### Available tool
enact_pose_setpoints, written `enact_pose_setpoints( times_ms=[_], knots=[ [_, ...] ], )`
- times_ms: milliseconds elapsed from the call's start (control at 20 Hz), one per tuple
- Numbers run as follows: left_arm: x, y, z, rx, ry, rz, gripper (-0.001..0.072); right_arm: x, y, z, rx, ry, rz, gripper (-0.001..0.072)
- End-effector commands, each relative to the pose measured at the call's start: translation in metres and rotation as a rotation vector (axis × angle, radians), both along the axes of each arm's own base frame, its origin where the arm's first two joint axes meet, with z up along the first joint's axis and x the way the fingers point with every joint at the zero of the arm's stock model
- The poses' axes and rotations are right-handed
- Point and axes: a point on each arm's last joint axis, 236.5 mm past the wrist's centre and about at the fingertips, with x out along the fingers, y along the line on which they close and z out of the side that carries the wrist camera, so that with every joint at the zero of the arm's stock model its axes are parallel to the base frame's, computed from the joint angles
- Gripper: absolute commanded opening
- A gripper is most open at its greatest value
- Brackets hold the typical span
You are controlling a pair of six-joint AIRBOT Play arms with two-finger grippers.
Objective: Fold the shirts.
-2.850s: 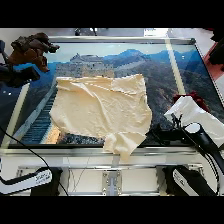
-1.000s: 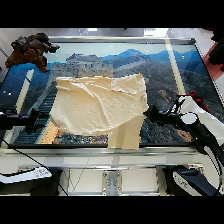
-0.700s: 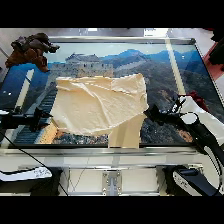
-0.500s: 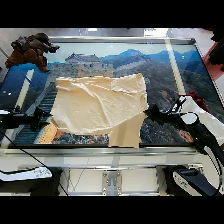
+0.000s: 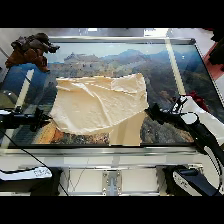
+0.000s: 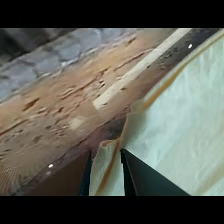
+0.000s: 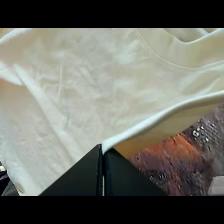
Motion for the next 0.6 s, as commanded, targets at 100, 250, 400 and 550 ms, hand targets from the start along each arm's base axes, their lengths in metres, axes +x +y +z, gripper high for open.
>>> enact_pose_setpoints(
  times_ms=[100,250,400,550],
  knots=[
    [-0.008,-0.008,0.0,-0.027,0.019,-0.035,0.0221,0.003,-0.002,0.002,-0.002,-0.012,-0.012,0.0025],
    [-0.003,-0.011,0.003,-0.043,-0.005,-0.038,0.0219,0.006,-0.004,0.003,-0.006,-0.02,-0.022,0.0025],
    [0.001,-0.005,0.001,-0.017,-0.021,-0.028,0.0013,0.008,-0.005,0.003,-0.009,-0.027,-0.031,0.0025],
    [0.01,0.003,0.0,0.015,-0.047,0.005,0.0011,0.008,-0.005,0.003,-0.008,-0.027,-0.031,0.0024]
  ],
)
